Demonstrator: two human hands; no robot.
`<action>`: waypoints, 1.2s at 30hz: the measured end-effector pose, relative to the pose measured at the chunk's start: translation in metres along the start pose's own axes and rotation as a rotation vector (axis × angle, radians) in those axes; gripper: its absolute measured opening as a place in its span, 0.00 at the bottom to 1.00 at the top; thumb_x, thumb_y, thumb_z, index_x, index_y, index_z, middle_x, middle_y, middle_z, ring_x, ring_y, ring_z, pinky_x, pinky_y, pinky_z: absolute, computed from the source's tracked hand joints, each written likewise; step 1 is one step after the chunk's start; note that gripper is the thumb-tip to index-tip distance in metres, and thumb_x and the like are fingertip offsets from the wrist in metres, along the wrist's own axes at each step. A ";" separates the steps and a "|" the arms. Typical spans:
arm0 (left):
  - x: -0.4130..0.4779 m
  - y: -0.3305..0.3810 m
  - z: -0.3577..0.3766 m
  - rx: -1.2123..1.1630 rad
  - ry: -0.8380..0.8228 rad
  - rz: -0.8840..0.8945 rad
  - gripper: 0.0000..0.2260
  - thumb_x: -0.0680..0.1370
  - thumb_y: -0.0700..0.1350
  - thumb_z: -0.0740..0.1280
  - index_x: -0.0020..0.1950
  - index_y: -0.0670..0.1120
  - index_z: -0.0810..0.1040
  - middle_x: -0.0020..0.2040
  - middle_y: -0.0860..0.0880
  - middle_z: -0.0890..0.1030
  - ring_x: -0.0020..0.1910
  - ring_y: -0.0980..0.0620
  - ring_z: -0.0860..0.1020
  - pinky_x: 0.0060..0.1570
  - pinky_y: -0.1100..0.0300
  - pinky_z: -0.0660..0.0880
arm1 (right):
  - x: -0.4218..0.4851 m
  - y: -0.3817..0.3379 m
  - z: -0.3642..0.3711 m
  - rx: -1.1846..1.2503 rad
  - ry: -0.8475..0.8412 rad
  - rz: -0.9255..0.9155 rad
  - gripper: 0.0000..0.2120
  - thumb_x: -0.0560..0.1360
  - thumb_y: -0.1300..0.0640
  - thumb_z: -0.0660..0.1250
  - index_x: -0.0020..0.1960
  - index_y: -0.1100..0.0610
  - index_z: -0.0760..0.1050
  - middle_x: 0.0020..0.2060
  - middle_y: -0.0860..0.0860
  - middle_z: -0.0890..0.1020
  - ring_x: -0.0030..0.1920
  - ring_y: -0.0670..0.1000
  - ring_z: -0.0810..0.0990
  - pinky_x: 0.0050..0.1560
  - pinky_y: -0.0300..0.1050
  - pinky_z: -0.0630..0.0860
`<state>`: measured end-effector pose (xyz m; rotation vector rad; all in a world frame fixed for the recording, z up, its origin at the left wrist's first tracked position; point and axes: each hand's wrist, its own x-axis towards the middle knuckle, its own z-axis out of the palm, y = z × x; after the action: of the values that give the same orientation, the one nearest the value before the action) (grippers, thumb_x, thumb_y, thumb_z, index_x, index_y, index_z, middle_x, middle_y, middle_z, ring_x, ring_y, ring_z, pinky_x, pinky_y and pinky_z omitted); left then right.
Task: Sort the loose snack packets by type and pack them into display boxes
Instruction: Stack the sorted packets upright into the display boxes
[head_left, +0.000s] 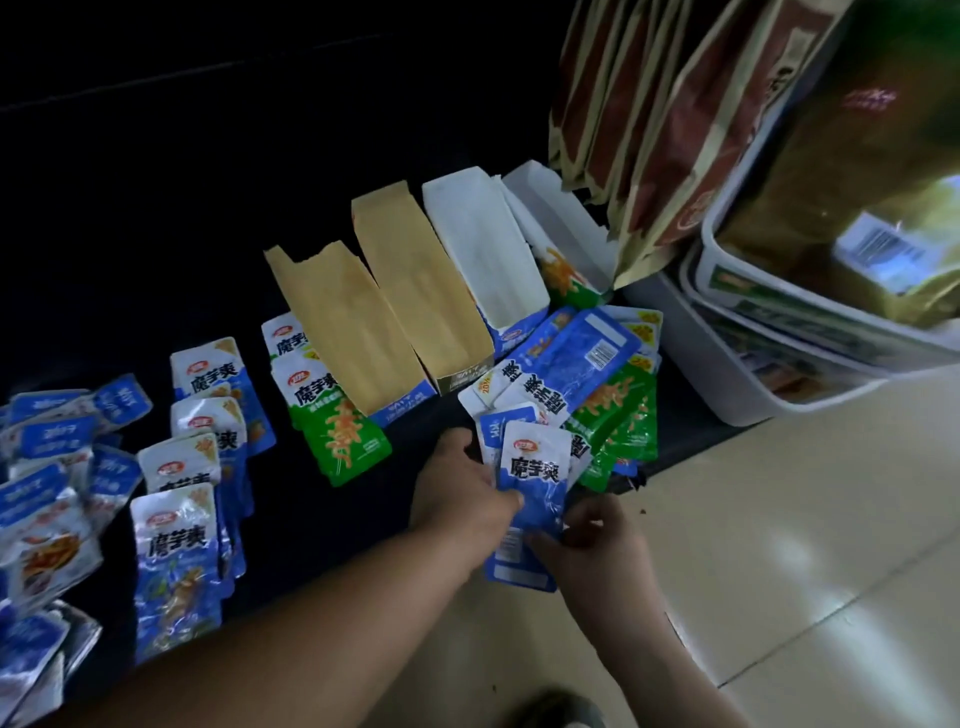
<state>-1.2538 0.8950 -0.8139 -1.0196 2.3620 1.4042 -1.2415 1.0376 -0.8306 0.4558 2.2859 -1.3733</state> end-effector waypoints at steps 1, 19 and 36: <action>0.001 -0.001 0.000 -0.004 0.029 -0.029 0.34 0.70 0.44 0.82 0.73 0.49 0.70 0.47 0.55 0.79 0.50 0.51 0.80 0.48 0.60 0.73 | -0.001 0.001 0.002 0.067 0.006 0.017 0.16 0.69 0.62 0.79 0.46 0.55 0.72 0.38 0.54 0.84 0.34 0.52 0.82 0.36 0.51 0.79; -0.012 -0.002 -0.018 -0.405 -0.141 -0.098 0.12 0.76 0.40 0.77 0.56 0.47 0.80 0.45 0.51 0.87 0.42 0.55 0.86 0.40 0.62 0.82 | -0.010 -0.023 -0.002 0.305 -0.150 0.110 0.13 0.71 0.57 0.80 0.43 0.62 0.78 0.28 0.53 0.81 0.24 0.50 0.75 0.26 0.43 0.72; -0.050 -0.052 -0.176 -0.407 -0.128 -0.087 0.06 0.79 0.37 0.73 0.54 0.45 0.83 0.49 0.48 0.88 0.49 0.50 0.87 0.45 0.60 0.82 | -0.074 -0.091 0.084 0.526 -0.560 0.085 0.14 0.70 0.64 0.77 0.55 0.64 0.82 0.49 0.64 0.86 0.51 0.66 0.86 0.53 0.64 0.83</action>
<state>-1.1543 0.7541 -0.7328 -1.0712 1.9605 1.9007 -1.2065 0.9176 -0.7587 0.2692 1.4416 -1.7846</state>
